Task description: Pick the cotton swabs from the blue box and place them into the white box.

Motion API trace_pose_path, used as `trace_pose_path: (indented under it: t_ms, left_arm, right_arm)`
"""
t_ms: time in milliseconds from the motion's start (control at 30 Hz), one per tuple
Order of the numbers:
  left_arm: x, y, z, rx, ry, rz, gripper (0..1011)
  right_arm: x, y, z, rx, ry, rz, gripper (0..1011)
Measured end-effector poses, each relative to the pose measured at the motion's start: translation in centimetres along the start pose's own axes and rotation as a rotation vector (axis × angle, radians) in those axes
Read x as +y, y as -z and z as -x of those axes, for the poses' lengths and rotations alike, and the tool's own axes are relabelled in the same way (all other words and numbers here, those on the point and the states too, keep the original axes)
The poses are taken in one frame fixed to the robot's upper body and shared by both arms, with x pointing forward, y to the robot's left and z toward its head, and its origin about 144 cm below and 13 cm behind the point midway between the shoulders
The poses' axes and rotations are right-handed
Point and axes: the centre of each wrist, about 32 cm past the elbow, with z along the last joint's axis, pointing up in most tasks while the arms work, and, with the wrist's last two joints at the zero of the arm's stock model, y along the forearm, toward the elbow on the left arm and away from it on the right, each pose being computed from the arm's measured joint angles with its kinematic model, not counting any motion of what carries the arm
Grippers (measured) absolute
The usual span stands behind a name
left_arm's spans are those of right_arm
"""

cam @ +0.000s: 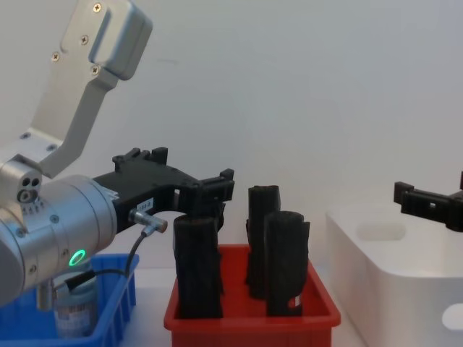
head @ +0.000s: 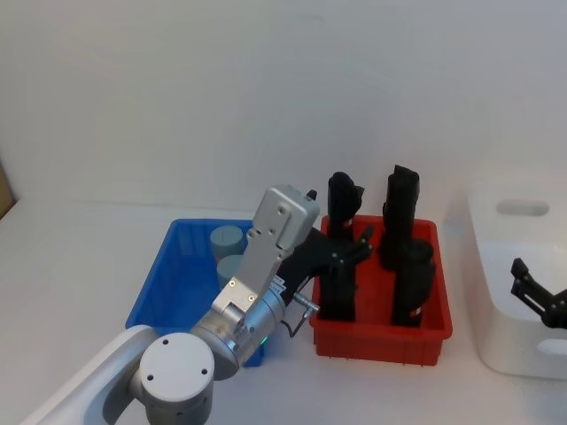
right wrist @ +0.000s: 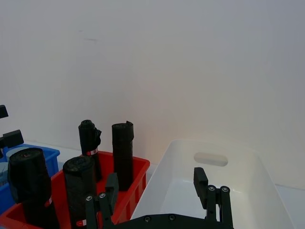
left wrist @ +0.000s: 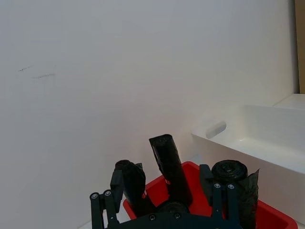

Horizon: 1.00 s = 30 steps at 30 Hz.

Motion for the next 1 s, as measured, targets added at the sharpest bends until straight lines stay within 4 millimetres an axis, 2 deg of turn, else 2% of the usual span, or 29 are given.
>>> trace_pose_path:
  t_ms: [1000]
  left_arm:
    - [0.0, 0.0, 0.0, 0.0, 0.0, 0.0, 1004]
  right_arm:
    - [0.0, 0.0, 0.0, 0.0, 0.0, 0.0, 1001]
